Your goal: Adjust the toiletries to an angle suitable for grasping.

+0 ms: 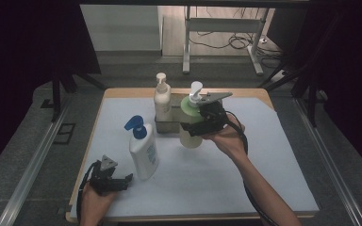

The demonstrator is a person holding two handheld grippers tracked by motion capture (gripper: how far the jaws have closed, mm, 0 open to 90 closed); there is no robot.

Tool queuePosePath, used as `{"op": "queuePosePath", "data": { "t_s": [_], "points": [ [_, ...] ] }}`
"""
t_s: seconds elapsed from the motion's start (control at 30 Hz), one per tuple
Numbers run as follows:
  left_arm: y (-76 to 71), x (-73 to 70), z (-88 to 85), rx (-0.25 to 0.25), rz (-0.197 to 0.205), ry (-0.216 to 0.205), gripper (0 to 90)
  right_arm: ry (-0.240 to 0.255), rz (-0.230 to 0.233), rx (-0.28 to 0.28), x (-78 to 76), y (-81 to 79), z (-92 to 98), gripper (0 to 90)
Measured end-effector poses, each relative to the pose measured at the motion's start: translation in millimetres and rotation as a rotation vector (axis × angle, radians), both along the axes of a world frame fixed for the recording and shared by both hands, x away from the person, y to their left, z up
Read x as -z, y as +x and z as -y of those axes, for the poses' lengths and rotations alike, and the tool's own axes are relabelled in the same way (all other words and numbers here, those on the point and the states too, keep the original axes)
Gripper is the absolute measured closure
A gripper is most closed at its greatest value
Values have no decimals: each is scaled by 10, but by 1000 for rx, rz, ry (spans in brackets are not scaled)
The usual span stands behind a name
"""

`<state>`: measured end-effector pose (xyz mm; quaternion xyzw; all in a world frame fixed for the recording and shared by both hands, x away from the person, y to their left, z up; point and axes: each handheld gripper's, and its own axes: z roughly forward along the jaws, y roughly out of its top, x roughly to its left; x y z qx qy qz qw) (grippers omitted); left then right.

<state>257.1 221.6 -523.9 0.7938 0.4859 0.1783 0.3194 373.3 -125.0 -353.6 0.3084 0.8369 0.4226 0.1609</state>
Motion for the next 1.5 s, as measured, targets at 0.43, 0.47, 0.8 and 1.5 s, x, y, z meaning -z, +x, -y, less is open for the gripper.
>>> {"op": "queuePosePath", "data": {
  "t_s": [0.43,0.47,0.8,1.5],
  "points": [
    [0,0,0,0,0,0,123,17,6,31,-109,168,-56,127],
    [0,0,0,0,0,0,123,21,6,34,-113,174,-61,127],
    [0,0,0,0,-1,-1,123,16,19,60,-166,289,-76,127],
    [1,0,-1,0,-1,-1,123,25,34,122,-124,603,-172,127]
  ]
}}
